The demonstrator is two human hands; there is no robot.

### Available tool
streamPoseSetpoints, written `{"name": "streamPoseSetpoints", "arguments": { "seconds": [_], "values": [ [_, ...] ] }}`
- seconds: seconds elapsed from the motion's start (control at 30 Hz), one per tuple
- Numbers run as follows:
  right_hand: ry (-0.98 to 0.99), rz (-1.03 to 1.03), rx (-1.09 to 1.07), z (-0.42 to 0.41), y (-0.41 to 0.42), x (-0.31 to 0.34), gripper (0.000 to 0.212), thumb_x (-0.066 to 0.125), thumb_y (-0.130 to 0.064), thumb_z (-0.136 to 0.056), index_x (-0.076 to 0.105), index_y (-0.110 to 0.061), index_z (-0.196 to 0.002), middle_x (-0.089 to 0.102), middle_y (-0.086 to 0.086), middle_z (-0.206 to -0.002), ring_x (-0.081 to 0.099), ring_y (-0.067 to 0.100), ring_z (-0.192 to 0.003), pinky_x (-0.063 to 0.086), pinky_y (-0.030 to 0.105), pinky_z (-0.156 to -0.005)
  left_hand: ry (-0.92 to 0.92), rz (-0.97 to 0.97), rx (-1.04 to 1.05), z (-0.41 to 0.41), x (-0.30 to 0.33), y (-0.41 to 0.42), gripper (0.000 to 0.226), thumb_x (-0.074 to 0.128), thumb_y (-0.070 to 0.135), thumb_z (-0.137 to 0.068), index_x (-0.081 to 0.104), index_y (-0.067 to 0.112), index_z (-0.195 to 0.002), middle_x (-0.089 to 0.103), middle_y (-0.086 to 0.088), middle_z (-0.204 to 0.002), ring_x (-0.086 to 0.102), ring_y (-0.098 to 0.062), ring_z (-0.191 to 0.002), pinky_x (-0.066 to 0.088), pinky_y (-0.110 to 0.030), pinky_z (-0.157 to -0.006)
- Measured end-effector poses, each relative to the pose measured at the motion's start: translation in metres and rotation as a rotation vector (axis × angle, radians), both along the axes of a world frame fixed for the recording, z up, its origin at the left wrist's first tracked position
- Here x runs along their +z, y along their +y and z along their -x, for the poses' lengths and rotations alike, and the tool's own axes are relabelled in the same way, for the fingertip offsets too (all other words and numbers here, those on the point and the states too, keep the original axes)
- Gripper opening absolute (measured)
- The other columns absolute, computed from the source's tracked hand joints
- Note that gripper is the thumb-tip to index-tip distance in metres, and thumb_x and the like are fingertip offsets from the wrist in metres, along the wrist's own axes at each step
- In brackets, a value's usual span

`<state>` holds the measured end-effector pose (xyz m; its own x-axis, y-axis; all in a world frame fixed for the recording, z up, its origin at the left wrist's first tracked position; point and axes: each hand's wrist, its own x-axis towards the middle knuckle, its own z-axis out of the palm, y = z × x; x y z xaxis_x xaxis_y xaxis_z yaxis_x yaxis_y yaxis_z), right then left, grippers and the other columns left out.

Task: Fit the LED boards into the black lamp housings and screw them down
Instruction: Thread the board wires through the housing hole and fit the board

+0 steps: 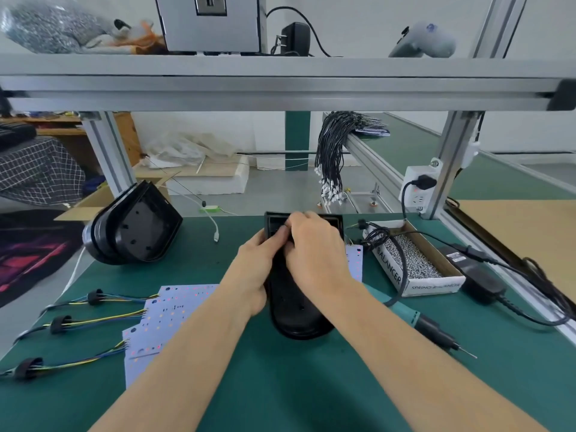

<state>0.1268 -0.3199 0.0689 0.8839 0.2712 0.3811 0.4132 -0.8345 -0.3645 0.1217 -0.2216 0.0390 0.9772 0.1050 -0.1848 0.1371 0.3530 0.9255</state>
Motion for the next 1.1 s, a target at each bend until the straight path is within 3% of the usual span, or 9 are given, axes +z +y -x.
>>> {"name": "streamPoseSetpoints", "arguments": {
  "seconds": [0.13, 0.27, 0.4, 0.5, 0.6, 0.7, 0.8, 0.9, 1.1],
  "values": [
    [0.168, -0.179, 0.273, 0.013, -0.016, -0.013, 0.069, 0.074, -0.015, -0.074, 0.038, -0.023, -0.133, 0.041, -0.003, -0.135, 0.052, 0.02, -0.112, 0.041, 0.035, -0.092, 0.113, 0.16, 0.145, -0.009, -0.004, 0.017, 0.01, 0.058, 0.016, -0.095, 0.062, 0.009, -0.1, 0.068, -0.013, -0.089, 0.065, -0.025, -0.073, 0.055, -0.037, -0.068],
    [0.157, 0.017, 0.185, 0.023, -0.067, -0.043, 0.044, 0.068, -0.029, -0.083, 0.045, -0.033, -0.12, 0.044, -0.017, -0.116, 0.052, 0.012, -0.1, 0.043, 0.032, -0.083, 0.19, 0.274, 0.221, -0.013, -0.007, 0.043, 0.023, 0.059, 0.021, -0.095, 0.059, 0.012, -0.116, 0.069, -0.012, -0.096, 0.065, -0.026, -0.076, 0.054, -0.035, -0.057],
    [0.167, 0.196, 0.147, 0.017, -0.086, -0.054, 0.017, 0.055, -0.032, -0.094, 0.058, -0.021, -0.107, 0.062, -0.006, -0.098, 0.056, 0.024, -0.092, 0.041, 0.034, -0.077, 0.174, 0.3, 0.273, -0.012, -0.009, 0.044, 0.022, 0.061, 0.02, -0.094, 0.058, 0.015, -0.115, 0.071, -0.007, -0.085, 0.066, -0.023, -0.07, 0.054, -0.034, -0.06],
    [0.219, 0.051, 0.205, 0.011, -0.089, -0.044, 0.018, 0.051, -0.032, -0.097, 0.061, -0.019, -0.105, 0.065, 0.002, -0.076, 0.058, 0.025, -0.076, 0.045, 0.034, -0.072, 0.084, 0.225, 0.345, -0.01, -0.009, 0.039, 0.022, 0.064, 0.015, -0.092, 0.061, 0.016, -0.114, 0.072, -0.004, -0.089, 0.067, -0.02, -0.069, 0.058, -0.034, -0.065],
    [0.089, -0.154, 0.201, 0.005, -0.082, -0.016, 0.018, 0.051, -0.038, -0.095, 0.054, -0.029, -0.111, 0.057, -0.01, -0.068, 0.054, 0.008, -0.065, 0.038, 0.028, -0.065, -0.054, -0.041, 0.39, -0.004, -0.005, 0.027, 0.006, 0.064, 0.016, -0.091, 0.068, 0.02, -0.088, 0.072, -0.003, -0.085, 0.064, -0.021, -0.076, 0.056, -0.037, -0.074],
    [-0.184, 0.108, 0.065, -0.003, -0.049, 0.0, 0.013, 0.041, -0.038, -0.099, 0.045, -0.027, -0.094, 0.059, -0.008, -0.084, 0.059, 0.024, -0.078, 0.031, 0.035, -0.062, -0.19, -0.084, 0.309, 0.004, 0.004, -0.002, 0.013, 0.066, 0.015, -0.089, 0.072, 0.021, -0.079, 0.072, -0.004, -0.082, 0.063, -0.019, -0.075, 0.055, -0.036, -0.076],
    [-0.226, 0.3, 0.035, -0.01, -0.018, -0.004, 0.016, 0.04, -0.023, -0.099, 0.05, -0.016, -0.108, 0.062, 0.004, -0.106, 0.062, 0.032, -0.095, 0.032, 0.034, -0.063, -0.193, -0.051, 0.282, 0.002, 0.011, -0.016, 0.013, 0.069, 0.01, -0.086, 0.072, 0.018, -0.076, 0.073, -0.003, -0.075, 0.065, -0.02, -0.072, 0.055, -0.036, -0.073],
    [-0.122, 0.087, 0.179, -0.012, -0.029, -0.012, 0.018, 0.053, -0.029, -0.094, 0.048, -0.02, -0.109, 0.061, -0.001, -0.102, 0.06, 0.03, -0.094, 0.041, 0.036, -0.07, -0.076, 0.066, 0.4, -0.008, 0.016, 0.005, 0.01, 0.069, 0.005, -0.083, 0.068, 0.014, -0.082, 0.071, -0.003, -0.066, 0.065, -0.021, -0.06, 0.057, -0.031, -0.059],
    [0.123, -0.19, 0.287, -0.009, -0.081, -0.025, 0.016, 0.06, -0.024, -0.094, 0.051, -0.029, -0.082, 0.055, -0.014, -0.064, 0.05, 0.006, -0.065, 0.038, 0.031, -0.065, -0.026, 0.175, 0.545, -0.012, 0.012, 0.044, 0.011, 0.068, 0.009, -0.087, 0.065, 0.018, -0.081, 0.068, -0.005, -0.078, 0.063, -0.021, -0.067, 0.056, -0.033, -0.067]
  ]
}}
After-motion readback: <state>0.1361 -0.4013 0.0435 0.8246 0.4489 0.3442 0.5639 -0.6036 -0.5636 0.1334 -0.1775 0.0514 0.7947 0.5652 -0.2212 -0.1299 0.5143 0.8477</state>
